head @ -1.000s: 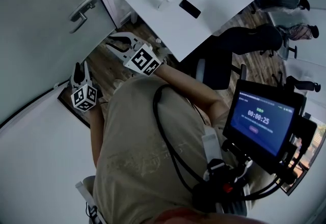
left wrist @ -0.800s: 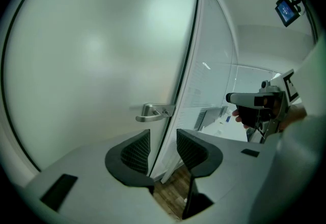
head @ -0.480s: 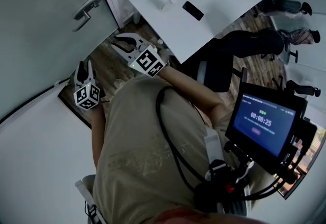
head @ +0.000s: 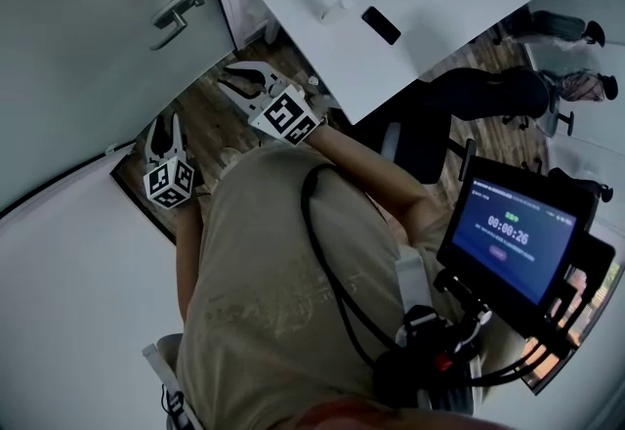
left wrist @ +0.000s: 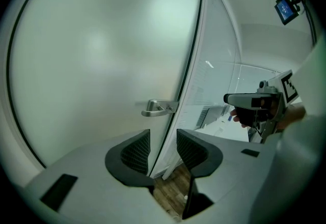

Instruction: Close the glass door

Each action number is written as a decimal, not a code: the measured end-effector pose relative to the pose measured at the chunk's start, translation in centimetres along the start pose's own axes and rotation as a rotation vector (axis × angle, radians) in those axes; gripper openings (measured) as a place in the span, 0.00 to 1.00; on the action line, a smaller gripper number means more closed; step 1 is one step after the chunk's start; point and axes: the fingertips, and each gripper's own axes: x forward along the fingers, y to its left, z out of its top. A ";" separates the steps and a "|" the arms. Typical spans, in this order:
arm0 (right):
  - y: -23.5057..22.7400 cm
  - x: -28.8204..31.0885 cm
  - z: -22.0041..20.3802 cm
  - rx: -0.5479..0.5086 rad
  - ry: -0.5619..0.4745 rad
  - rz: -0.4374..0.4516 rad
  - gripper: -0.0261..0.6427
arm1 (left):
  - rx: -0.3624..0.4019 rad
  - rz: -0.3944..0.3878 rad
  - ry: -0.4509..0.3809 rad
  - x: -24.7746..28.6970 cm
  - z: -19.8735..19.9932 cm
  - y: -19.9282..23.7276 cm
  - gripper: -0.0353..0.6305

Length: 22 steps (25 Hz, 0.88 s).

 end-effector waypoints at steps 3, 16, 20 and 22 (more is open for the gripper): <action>0.3 0.4 0.2 -0.008 0.002 0.008 0.15 | -0.001 0.005 -0.002 -0.3 0.1 0.2 0.32; 0.8 1.1 0.6 -0.018 -0.001 0.025 0.15 | -0.022 -0.002 -0.023 -0.6 1.2 0.2 0.32; 0.7 1.1 0.8 -0.016 -0.009 0.015 0.15 | -0.024 0.003 -0.016 -0.8 1.0 0.4 0.32; 0.7 1.0 0.9 -0.015 -0.010 0.014 0.15 | -0.025 0.003 -0.015 -0.8 1.0 0.4 0.32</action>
